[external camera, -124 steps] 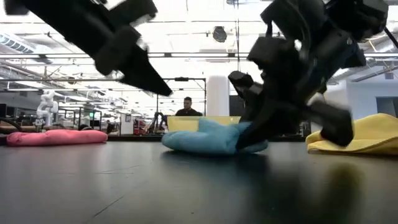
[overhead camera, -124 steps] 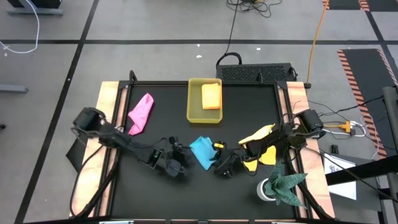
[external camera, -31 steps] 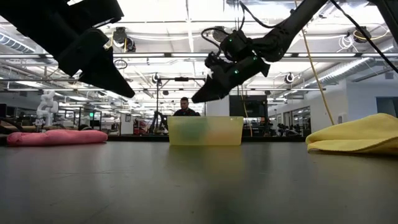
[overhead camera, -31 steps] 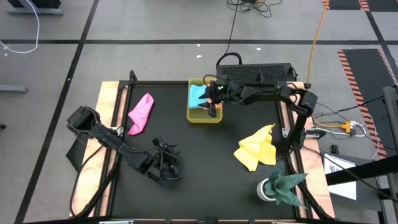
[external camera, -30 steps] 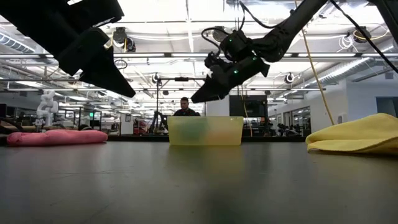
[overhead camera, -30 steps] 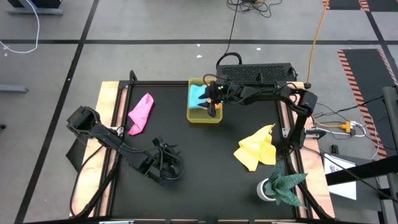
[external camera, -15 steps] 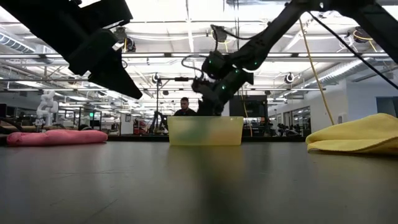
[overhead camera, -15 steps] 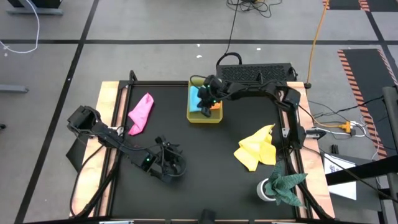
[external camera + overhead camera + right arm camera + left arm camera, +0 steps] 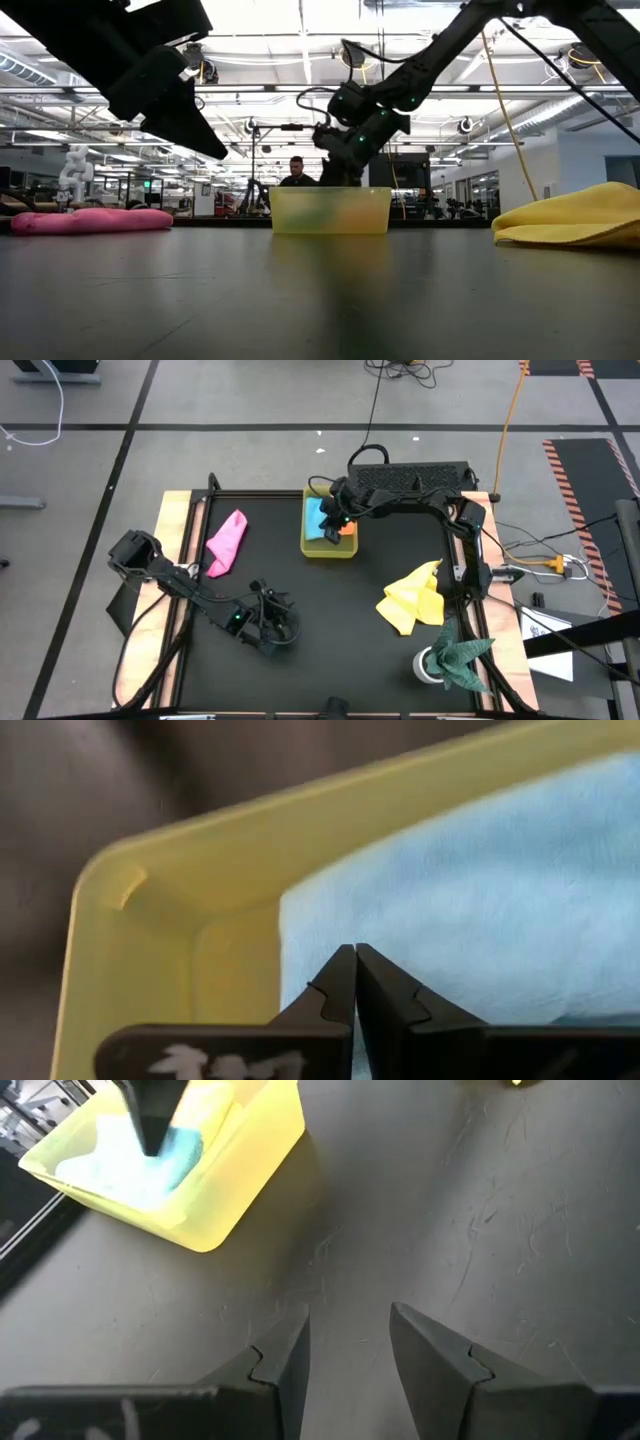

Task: Fold microfiber towels
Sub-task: Put the blue towel into the yellow bin, then fold the yellow towel

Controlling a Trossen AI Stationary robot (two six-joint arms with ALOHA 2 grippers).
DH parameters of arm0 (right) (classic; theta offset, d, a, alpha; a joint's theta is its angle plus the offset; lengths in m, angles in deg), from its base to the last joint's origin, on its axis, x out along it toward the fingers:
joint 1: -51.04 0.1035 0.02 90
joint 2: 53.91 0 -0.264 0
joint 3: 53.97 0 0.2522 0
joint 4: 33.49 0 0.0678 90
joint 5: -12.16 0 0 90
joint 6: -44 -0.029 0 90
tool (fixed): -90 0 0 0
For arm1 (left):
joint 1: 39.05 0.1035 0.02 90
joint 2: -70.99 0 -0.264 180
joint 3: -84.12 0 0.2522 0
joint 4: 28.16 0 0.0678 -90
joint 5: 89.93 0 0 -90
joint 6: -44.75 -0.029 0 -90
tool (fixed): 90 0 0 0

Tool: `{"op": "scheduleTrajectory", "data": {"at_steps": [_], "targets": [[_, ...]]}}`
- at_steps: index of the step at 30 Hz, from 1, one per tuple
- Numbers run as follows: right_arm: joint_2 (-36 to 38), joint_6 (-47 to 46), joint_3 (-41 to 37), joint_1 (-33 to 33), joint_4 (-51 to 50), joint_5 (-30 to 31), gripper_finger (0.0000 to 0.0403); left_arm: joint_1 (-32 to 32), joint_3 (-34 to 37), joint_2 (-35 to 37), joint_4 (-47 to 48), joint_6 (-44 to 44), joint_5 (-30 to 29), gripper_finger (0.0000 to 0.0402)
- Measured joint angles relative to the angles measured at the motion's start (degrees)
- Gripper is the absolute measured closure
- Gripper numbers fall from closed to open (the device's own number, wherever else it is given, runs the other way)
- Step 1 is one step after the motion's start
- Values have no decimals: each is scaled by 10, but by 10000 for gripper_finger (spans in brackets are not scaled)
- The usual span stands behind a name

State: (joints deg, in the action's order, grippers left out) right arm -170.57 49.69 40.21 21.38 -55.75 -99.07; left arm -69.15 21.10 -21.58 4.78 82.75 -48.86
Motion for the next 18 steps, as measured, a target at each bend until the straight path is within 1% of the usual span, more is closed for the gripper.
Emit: {"op": "scheduleTrajectory", "data": {"at_steps": [2, 4, 5, 7, 9, 12, 16, 18], "targets": [[-3, 13, 0, 3, -18, 1, 402, 0, 0, 0, 0, 0, 0, 259], [-12, 29, 0, 4, -6, 11, 402, 0, 0, 0, -2, 0, 0, 259], [-15, 33, -2, 5, 4, 31, 402, 0, 0, 0, -2, 0, 0, 259], [-22, 35, -6, 5, 35, 94, 402, -1, 0, 0, -3, 1, 0, 259], [-24, 36, -6, 5, 54, 137, 403, -1, 0, 0, -4, 1, 0, 259], [-21, 40, -6, 5, 82, 142, 403, -2, 0, 0, -5, 1, 0, 259], [-2, 42, -6, 12, 85, 133, 403, -2, 0, 0, -7, 0, 1, 259], [16, 47, -6, 20, 69, 123, 403, -2, 0, 0, -7, 1, 6, 259]]}}
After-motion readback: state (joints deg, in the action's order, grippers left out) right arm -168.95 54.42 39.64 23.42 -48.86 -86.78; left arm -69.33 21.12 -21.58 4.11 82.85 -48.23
